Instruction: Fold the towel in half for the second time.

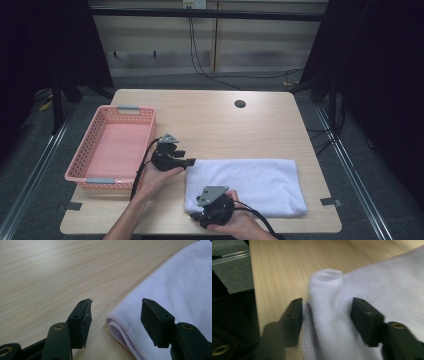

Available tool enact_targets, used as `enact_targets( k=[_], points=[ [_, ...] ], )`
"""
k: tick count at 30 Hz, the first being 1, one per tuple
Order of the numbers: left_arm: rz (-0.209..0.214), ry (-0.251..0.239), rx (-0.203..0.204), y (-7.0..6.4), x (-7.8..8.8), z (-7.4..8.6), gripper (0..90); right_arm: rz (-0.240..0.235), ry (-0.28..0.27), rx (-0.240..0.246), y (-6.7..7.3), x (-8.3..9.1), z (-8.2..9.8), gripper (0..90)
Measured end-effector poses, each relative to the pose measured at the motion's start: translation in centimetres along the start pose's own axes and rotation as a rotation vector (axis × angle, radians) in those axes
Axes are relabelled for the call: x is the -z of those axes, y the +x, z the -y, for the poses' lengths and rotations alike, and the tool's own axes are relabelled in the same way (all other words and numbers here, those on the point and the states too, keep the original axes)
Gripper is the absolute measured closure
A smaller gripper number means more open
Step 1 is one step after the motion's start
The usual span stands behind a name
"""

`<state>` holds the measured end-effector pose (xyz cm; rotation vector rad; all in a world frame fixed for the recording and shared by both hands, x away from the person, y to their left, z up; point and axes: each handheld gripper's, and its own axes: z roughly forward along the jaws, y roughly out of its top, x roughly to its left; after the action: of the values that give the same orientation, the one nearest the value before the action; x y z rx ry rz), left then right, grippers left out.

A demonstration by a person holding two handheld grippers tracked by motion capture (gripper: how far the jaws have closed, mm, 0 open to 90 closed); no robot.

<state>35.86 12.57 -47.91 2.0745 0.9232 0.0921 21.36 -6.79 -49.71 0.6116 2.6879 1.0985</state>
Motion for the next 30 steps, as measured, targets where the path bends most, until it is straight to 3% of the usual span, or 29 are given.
enact_targets(
  k=[3, 6, 8, 9, 10, 11, 12, 14, 16, 23, 26, 28, 30],
  points=[
    [-0.013, 0.003, 0.017, 0.3, 0.0, 0.1, 40.2, 0.010, -0.003, 0.004, -0.2, 0.1, 0.1, 51.8],
    [-0.029, 0.005, 0.027, 0.5, 0.0, 0.2, 38.9, 0.043, 0.000, 0.020, -0.2, 0.1, 0.0, 62.7],
    [-0.036, 0.001, 0.030, 0.5, -0.3, 0.3, 37.5, 0.032, -0.007, -0.020, -0.8, 0.2, 0.0, 70.2],
    [-0.023, 0.005, -0.001, 0.7, -0.3, 0.4, 34.7, 0.024, -0.009, -0.030, -1.0, 0.2, 0.0, 71.3],
    [-0.036, 0.007, 0.000, 0.7, -0.5, 0.6, 32.6, 0.023, -0.007, -0.042, -1.0, 0.2, 0.0, 72.6],
    [-0.041, 0.005, 0.018, 0.8, -0.7, 0.7, 32.4, 0.026, -0.012, -0.038, -1.1, 0.2, 0.0, 73.1],
    [-0.032, 0.014, 0.017, 0.8, -0.8, 0.8, 30.0, 0.027, -0.015, -0.038, -1.1, 0.2, 0.1, 73.7],
    [-0.058, 0.030, 0.005, 0.6, -1.0, 0.7, 30.1, 0.022, -0.024, -0.047, -1.2, 0.3, 0.2, 74.8],
    [-0.031, 0.045, -0.001, 0.6, -1.1, 0.7, 30.6, 0.001, -0.027, -0.073, -1.6, 0.3, 0.2, 76.2],
    [0.046, 0.101, -0.039, 0.1, -1.9, 1.0, 45.2, -0.013, -0.030, -0.101, -1.8, 0.4, 0.2, 77.7],
    [0.082, 0.109, -0.069, -0.5, -2.1, 1.0, 63.5, -0.034, -0.034, -0.128, -2.0, 0.5, 0.2, 78.6],
    [0.109, 0.099, -0.047, -0.7, -2.0, 1.0, 77.2, -0.043, -0.030, -0.132, -2.1, 0.6, 0.2, 79.1],
    [0.117, 0.100, -0.036, -0.7, -1.8, 0.9, 80.3, -0.048, -0.038, -0.146, -2.2, 0.7, 0.1, 79.5]
  ],
)
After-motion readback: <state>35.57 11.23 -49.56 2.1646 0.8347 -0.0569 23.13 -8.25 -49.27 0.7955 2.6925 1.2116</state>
